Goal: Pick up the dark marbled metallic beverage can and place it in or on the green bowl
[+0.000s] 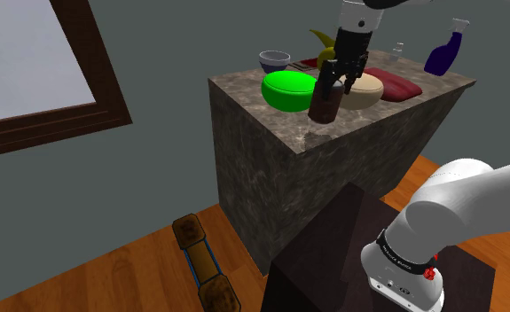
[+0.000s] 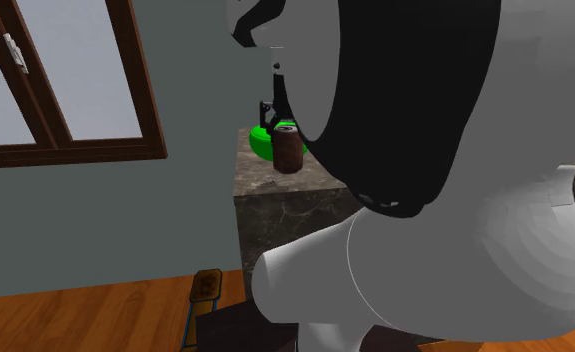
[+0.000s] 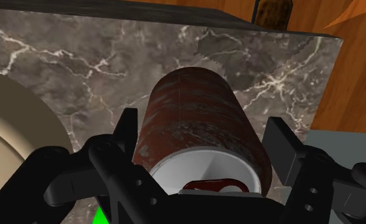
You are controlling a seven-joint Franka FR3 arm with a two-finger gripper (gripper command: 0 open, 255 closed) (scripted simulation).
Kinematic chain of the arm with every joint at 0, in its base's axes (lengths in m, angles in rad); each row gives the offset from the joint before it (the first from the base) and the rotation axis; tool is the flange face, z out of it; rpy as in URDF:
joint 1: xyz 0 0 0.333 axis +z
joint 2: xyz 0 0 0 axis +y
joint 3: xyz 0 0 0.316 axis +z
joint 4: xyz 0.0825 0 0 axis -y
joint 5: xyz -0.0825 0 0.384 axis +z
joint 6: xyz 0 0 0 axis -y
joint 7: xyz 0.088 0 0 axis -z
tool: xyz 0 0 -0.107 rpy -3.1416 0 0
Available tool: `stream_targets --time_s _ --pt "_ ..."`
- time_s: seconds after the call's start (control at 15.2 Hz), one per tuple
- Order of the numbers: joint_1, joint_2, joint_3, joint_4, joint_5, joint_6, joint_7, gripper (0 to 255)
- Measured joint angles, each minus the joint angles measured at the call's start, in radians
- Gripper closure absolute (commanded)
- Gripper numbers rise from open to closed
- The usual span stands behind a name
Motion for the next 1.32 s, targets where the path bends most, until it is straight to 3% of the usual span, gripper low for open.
stream_targets --time_s 1.32 --pt "0.001 0.087 0.001 0.333 0.002 -0.246 -0.001 255"
